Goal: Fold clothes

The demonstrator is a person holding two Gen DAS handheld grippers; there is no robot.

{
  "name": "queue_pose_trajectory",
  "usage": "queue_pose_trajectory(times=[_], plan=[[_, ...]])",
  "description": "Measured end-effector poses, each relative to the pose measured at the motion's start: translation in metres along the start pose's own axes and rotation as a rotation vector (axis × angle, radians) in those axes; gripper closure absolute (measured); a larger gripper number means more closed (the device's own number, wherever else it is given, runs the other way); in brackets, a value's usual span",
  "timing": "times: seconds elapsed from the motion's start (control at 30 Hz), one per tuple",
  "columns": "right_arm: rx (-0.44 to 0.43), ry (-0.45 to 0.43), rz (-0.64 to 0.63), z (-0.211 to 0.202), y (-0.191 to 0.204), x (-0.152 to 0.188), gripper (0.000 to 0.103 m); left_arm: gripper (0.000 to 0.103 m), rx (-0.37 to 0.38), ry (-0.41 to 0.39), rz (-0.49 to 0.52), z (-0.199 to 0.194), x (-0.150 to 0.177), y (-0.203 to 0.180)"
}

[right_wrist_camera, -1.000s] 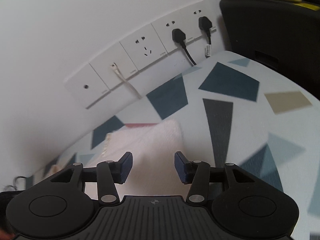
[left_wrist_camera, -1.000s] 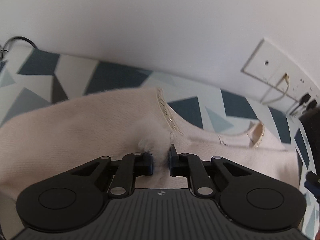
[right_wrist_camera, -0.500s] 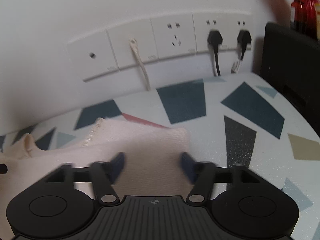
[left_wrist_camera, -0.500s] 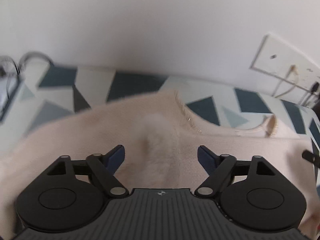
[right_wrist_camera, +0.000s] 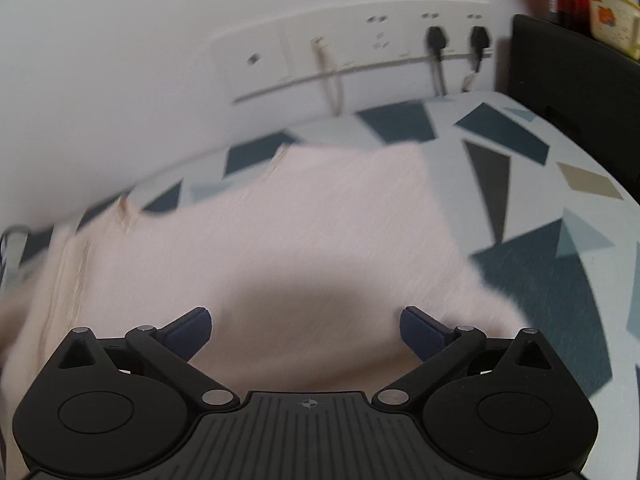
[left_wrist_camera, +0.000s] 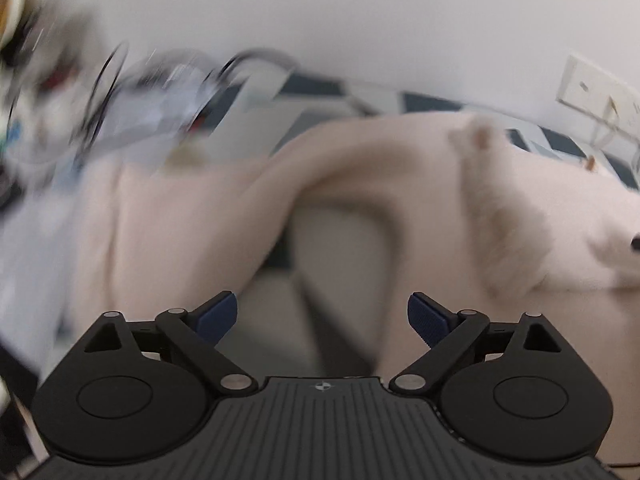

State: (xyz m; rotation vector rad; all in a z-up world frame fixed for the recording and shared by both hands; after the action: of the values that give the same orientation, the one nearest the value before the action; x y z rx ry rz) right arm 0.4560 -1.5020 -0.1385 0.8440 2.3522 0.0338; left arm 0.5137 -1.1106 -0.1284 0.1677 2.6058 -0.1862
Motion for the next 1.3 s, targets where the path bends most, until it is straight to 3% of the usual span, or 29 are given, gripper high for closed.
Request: queue_pose_trajectory(times=[0.1, 0.13, 0.2, 0.47, 0.6, 0.63, 0.67, 0.7, 0.77, 0.87, 0.93, 1.0, 1.2, 1.3], plan=[[0.000, 0.017, -0.032, -0.005, 0.024, 0.013, 0.003, 0.009, 0.056, 0.042, -0.226, 0.006, 0.009, 0.045], [0.003, 0.010, -0.036, -0.008, 0.031, 0.016, 0.003, 0.009, 0.045, 0.053, -0.287, 0.009, 0.012, 0.058], [0.031, -0.015, -0.049, -0.014, 0.041, 0.020, 0.003, 0.009, -0.049, 0.073, -0.357, 0.014, 0.015, 0.075], [0.064, -0.045, -0.039, -0.034, 0.052, 0.027, 0.003, 0.009, -0.097, 0.043, -0.432, 0.011, 0.021, 0.108], [0.051, -0.041, 0.015, -0.039, 0.054, 0.029, 0.003, 0.009, -0.074, 0.015, -0.505, 0.015, 0.014, 0.127], [0.046, -0.040, 0.024, -0.040, 0.055, 0.030, 0.003, 0.009, -0.071, 0.003, -0.500, 0.017, 0.012, 0.130], [0.040, -0.037, 0.022, -0.040, 0.058, 0.031, 0.003, 0.021, -0.070, -0.019, -0.497, 0.018, 0.011, 0.133], [0.035, -0.033, 0.020, -0.040, 0.060, 0.032, 0.003, 0.052, -0.069, -0.039, -0.488, 0.018, 0.009, 0.135], [0.010, -0.017, 0.044, -0.039, 0.064, 0.034, 0.003, 0.083, -0.072, -0.066, -0.458, 0.015, -0.001, 0.135], [-0.027, -0.002, 0.095, -0.037, 0.066, 0.035, 0.003, 0.085, -0.085, -0.110, -0.417, 0.006, -0.019, 0.132], [-0.024, -0.019, 0.094, -0.040, 0.066, 0.033, 0.003, 0.086, -0.118, -0.179, -0.368, -0.011, -0.036, 0.120], [-0.019, -0.036, 0.091, -0.043, 0.063, 0.031, 0.003, 0.087, -0.094, -0.262, -0.316, -0.030, -0.057, 0.100], [0.028, -0.099, 0.193, -0.055, 0.016, 0.014, 0.003, 0.089, 0.035, -0.534, -0.064, -0.093, -0.119, -0.013], [0.062, -0.140, 0.200, -0.064, -0.015, 0.006, 0.003, 0.090, 0.156, -0.582, 0.069, -0.104, -0.130, -0.093]])
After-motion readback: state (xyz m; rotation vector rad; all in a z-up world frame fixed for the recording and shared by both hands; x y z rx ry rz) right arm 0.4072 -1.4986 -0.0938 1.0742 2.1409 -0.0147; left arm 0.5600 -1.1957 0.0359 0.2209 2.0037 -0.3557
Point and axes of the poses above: each gripper's, at about its wrist camera, not at the fingertips, and z roughly the way its jaws point, y to its left, x to its underside, the point moved 4 cm from there along z, roughly the way its jaws point, and after that the axes turned 7 degrees about y, right-handed, at the moved point
